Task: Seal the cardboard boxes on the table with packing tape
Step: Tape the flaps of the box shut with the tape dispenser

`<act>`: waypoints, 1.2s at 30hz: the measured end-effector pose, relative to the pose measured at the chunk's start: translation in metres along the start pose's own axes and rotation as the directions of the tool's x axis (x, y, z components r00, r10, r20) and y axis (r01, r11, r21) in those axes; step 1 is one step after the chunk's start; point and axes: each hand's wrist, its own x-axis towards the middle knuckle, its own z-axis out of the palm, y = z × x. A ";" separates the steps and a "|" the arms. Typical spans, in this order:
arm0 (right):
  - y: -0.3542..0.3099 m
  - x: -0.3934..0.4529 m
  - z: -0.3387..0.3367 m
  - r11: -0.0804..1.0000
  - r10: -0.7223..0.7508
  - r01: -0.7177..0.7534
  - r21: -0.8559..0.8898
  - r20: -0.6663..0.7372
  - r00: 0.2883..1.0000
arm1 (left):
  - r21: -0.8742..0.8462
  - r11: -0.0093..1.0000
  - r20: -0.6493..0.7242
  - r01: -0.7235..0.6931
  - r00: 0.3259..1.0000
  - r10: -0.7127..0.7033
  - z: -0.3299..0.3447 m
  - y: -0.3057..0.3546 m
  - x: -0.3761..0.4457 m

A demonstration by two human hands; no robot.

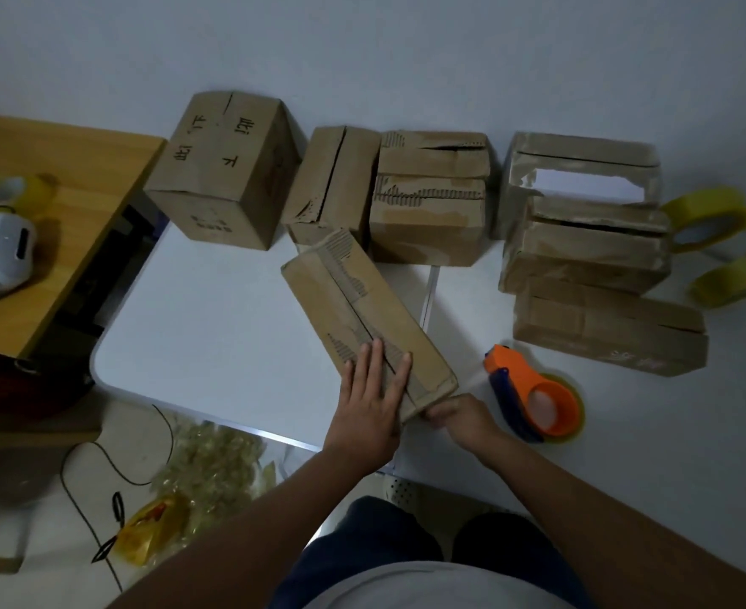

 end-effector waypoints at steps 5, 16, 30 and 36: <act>-0.006 -0.010 -0.014 0.994 -0.075 0.080 -0.070 0.076 0.994 | -0.006 1.000 0.046 -0.014 0.999 0.014 -0.001 -0.003 0.000; 0.038 -0.022 -0.082 0.943 -0.165 0.010 -0.334 -0.440 0.883 | 0.046 0.990 0.056 -0.134 0.990 0.131 -0.016 -0.009 -0.018; 0.063 -0.021 -0.089 0.753 -0.235 0.081 -0.653 -0.151 0.960 | -0.133 0.973 0.026 0.187 0.982 -0.185 0.004 0.016 -0.039; 0.061 -0.040 -0.115 0.878 -0.203 0.104 -0.467 -0.166 0.965 | -0.110 0.980 0.001 0.167 0.986 -0.168 0.004 0.013 -0.038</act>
